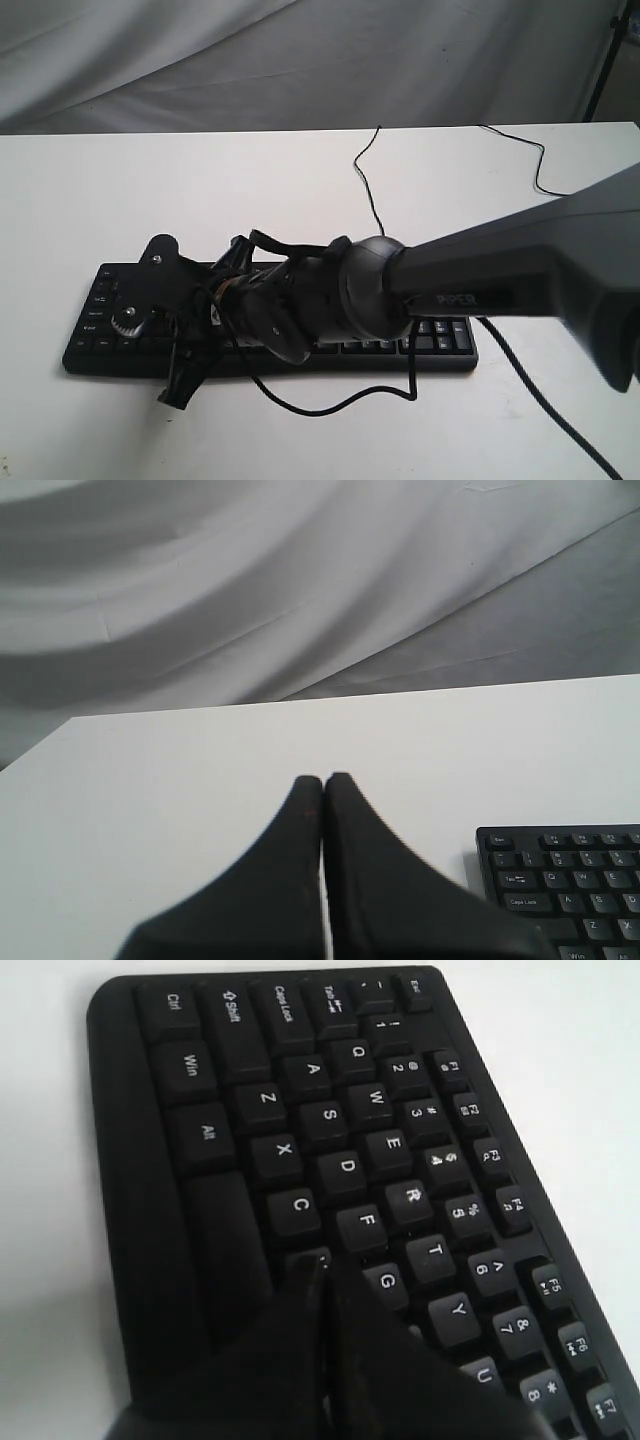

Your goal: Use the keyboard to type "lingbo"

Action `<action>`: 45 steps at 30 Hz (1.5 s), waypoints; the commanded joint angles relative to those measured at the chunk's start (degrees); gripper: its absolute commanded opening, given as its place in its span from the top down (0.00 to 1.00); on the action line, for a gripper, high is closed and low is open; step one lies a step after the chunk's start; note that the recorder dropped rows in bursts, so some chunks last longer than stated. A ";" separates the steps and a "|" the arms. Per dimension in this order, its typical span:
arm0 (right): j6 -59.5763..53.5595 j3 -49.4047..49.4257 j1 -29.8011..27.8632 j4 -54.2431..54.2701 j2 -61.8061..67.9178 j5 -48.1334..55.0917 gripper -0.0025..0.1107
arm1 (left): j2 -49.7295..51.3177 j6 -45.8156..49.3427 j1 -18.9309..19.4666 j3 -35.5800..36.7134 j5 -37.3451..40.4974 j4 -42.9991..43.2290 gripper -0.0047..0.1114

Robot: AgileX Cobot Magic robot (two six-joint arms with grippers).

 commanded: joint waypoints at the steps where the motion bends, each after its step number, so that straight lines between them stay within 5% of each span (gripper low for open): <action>1: 0.27 0.16 -0.50 -0.04 -0.16 -0.37 0.98 | 0.18 -0.16 -0.22 0.29 -0.25 -0.03 0.95; 45: 0.15 1.86 -4.57 -0.47 -5.89 1.71 0.98 | 0.18 -0.16 -0.22 0.29 -0.25 -0.03 0.95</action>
